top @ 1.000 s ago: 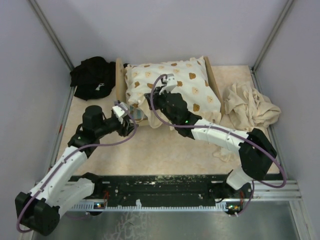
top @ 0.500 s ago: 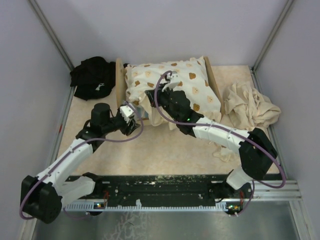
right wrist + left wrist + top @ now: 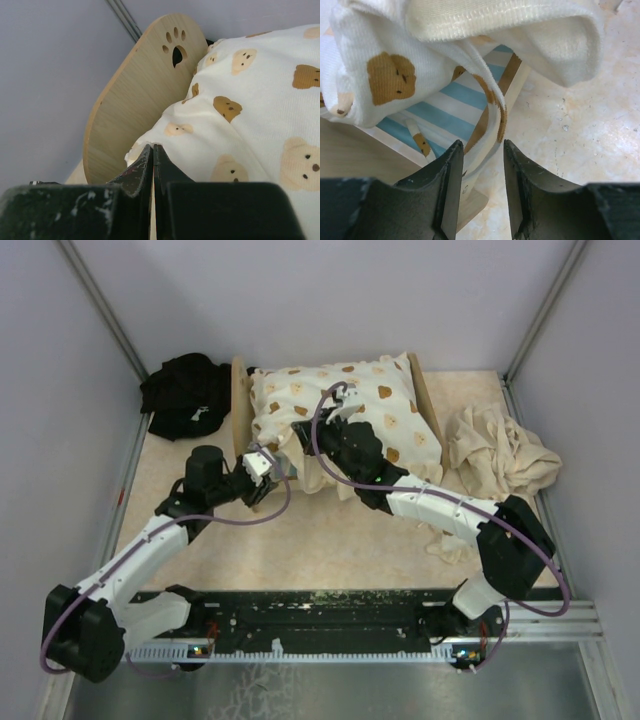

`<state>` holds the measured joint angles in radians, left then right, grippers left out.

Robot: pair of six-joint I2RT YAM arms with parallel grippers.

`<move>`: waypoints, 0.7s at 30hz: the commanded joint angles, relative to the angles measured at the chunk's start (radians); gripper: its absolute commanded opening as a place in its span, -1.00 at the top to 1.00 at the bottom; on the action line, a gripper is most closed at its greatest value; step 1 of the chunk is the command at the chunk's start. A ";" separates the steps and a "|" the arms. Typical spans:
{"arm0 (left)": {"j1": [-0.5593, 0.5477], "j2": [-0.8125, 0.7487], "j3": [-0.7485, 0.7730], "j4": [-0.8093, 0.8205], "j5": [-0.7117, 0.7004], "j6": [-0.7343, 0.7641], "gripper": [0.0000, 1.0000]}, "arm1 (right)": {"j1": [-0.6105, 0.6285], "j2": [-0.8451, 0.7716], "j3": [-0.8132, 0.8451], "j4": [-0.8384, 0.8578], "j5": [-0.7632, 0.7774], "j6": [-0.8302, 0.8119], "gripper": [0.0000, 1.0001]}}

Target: Set up the pet bed

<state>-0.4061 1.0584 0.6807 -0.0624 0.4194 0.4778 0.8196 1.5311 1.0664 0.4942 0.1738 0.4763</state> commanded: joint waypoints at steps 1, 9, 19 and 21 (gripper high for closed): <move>-0.002 0.022 0.005 0.054 -0.005 0.053 0.15 | -0.010 -0.037 0.009 0.091 -0.009 0.013 1.00; -0.002 0.068 0.012 0.026 0.035 0.073 0.14 | -0.013 -0.035 0.002 0.094 -0.010 0.026 1.00; -0.002 -0.018 0.052 0.001 0.050 -0.027 0.73 | -0.025 -0.035 -0.018 0.096 -0.002 0.033 1.00; -0.002 -0.037 0.060 -0.003 0.059 -0.065 0.73 | -0.026 -0.034 -0.026 0.101 -0.002 0.035 1.00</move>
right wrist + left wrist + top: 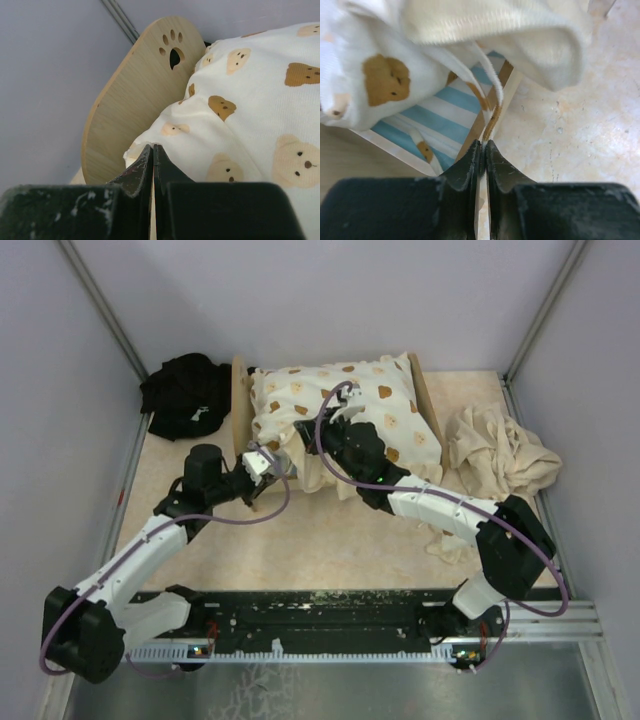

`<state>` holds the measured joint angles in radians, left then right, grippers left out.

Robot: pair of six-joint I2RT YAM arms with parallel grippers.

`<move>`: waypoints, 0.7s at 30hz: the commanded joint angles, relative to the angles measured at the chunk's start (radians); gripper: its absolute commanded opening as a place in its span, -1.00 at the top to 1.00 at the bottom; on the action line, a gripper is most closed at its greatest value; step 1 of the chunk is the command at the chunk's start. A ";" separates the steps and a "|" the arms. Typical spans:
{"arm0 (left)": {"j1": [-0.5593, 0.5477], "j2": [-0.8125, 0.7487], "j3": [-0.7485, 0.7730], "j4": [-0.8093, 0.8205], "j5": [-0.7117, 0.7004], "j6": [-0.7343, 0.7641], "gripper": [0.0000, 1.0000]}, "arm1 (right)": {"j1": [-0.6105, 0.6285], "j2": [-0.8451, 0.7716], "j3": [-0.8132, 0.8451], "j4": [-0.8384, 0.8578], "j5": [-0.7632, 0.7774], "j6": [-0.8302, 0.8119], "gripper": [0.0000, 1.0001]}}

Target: Set up the pet bed

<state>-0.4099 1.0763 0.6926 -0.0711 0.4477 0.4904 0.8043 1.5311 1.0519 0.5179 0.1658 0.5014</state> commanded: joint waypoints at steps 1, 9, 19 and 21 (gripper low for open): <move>0.003 -0.057 0.055 -0.006 0.036 -0.094 0.72 | -0.012 -0.031 -0.015 0.079 0.004 0.012 1.00; 0.002 -0.080 0.094 -0.093 -0.035 -0.172 0.81 | -0.013 -0.025 -0.012 0.076 0.002 0.016 1.00; 0.004 -0.158 0.196 -0.151 0.006 -0.383 0.86 | -0.013 -0.023 -0.013 0.073 0.012 0.016 1.00; 0.003 -0.165 0.222 -0.182 0.009 -0.410 0.86 | -0.013 -0.024 -0.015 0.072 0.014 0.016 1.00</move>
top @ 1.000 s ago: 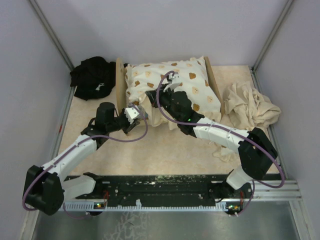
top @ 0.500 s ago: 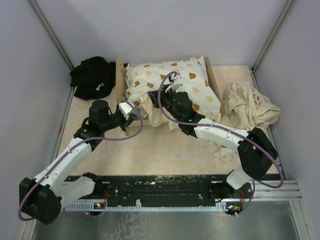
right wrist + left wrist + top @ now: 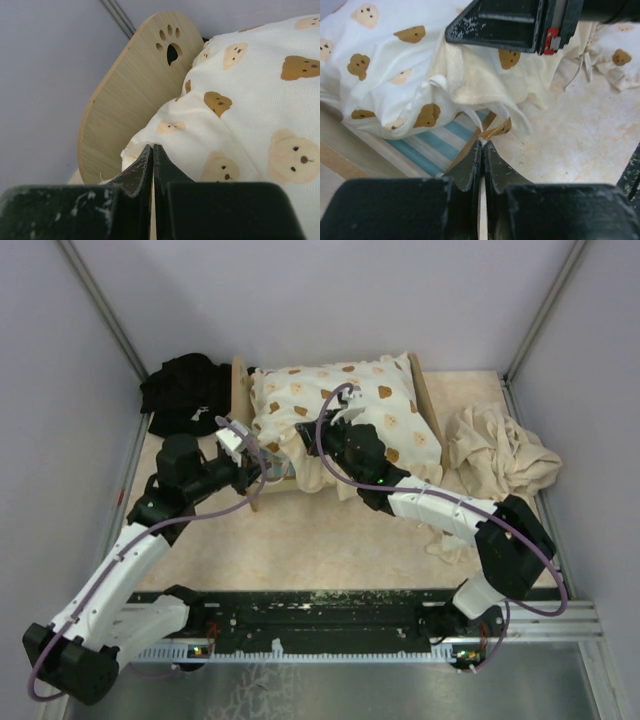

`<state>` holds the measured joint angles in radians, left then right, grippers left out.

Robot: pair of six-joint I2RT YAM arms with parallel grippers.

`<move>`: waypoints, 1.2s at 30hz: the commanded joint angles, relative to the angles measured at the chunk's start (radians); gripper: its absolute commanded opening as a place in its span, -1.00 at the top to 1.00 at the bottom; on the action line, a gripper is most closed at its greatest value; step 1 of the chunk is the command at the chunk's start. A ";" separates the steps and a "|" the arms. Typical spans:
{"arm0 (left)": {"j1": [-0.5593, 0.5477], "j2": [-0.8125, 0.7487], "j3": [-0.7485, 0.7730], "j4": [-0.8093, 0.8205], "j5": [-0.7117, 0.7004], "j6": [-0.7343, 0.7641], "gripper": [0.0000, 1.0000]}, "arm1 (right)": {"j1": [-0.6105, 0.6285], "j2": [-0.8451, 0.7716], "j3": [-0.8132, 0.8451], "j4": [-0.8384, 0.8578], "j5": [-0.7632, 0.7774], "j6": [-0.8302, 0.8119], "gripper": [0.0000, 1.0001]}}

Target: Set up the pet bed

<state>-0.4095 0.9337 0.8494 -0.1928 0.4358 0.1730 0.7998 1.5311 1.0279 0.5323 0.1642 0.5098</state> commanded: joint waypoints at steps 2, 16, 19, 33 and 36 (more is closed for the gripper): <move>0.003 -0.028 0.090 -0.080 0.021 -0.131 0.87 | -0.008 -0.027 0.006 0.059 0.013 0.008 1.00; 0.004 -0.127 -0.133 0.008 0.202 -0.420 0.81 | -0.007 -0.035 -0.036 0.168 -0.127 0.039 1.00; 0.004 -0.143 -0.189 0.032 0.208 -0.423 0.81 | -0.006 -0.022 -0.037 0.208 -0.175 0.063 1.00; 0.003 -0.163 -0.303 0.023 0.009 -0.403 0.54 | -0.007 0.084 0.017 0.373 -0.316 0.162 1.00; 0.003 -0.195 -0.341 0.109 0.060 -0.392 0.37 | -0.007 0.089 0.002 0.381 -0.321 0.168 1.00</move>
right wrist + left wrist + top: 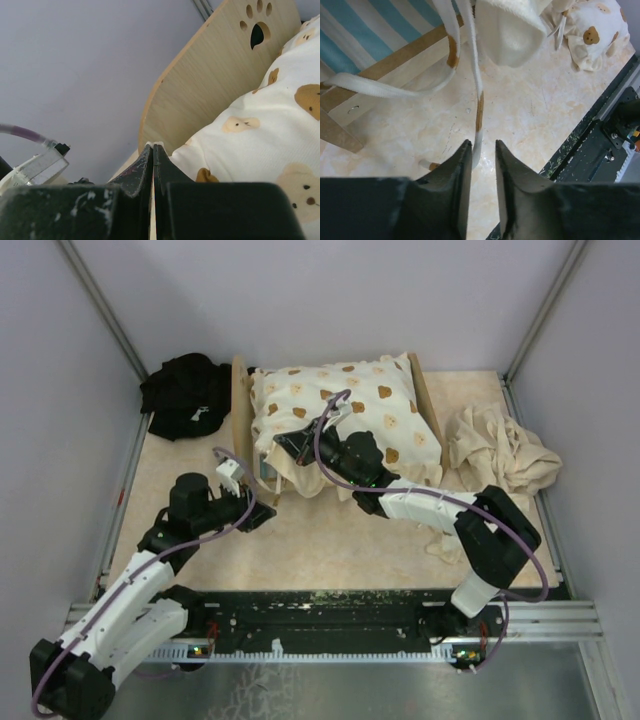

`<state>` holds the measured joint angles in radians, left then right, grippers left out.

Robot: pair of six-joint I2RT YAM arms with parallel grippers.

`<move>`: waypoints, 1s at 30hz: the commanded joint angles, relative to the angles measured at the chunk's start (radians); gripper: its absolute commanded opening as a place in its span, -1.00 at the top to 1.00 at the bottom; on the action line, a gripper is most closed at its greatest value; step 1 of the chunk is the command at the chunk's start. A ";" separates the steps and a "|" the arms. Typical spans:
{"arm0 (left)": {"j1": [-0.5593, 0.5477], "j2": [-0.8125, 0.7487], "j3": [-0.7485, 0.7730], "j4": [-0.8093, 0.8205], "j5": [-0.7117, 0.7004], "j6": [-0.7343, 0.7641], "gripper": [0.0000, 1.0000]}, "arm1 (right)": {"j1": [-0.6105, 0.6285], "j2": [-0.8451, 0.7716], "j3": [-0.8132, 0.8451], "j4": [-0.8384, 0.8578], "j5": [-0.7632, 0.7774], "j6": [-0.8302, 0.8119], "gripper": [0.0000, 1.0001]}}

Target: Set up the pet bed

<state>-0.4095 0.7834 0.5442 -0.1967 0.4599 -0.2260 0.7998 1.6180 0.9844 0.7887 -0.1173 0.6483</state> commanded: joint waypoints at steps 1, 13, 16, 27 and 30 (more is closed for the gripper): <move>0.003 -0.054 -0.045 0.126 0.028 0.007 0.28 | -0.007 0.002 0.039 0.128 -0.038 0.028 1.00; 0.004 -0.029 0.026 0.138 -0.118 0.100 -0.04 | -0.007 0.010 0.062 0.165 -0.057 0.070 1.00; 0.003 -0.009 0.022 0.205 -0.125 0.134 0.01 | -0.007 0.022 0.077 0.176 -0.068 0.091 1.00; -0.014 0.091 -0.020 0.318 -0.149 0.309 0.10 | -0.008 0.026 0.065 0.179 -0.053 0.090 1.00; -0.036 0.126 -0.024 0.340 -0.172 0.317 0.07 | -0.007 0.026 0.072 0.178 -0.052 0.090 1.00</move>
<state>-0.4210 0.8772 0.5392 0.0734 0.3283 0.0437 0.7959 1.6478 1.0042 0.8772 -0.1661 0.7296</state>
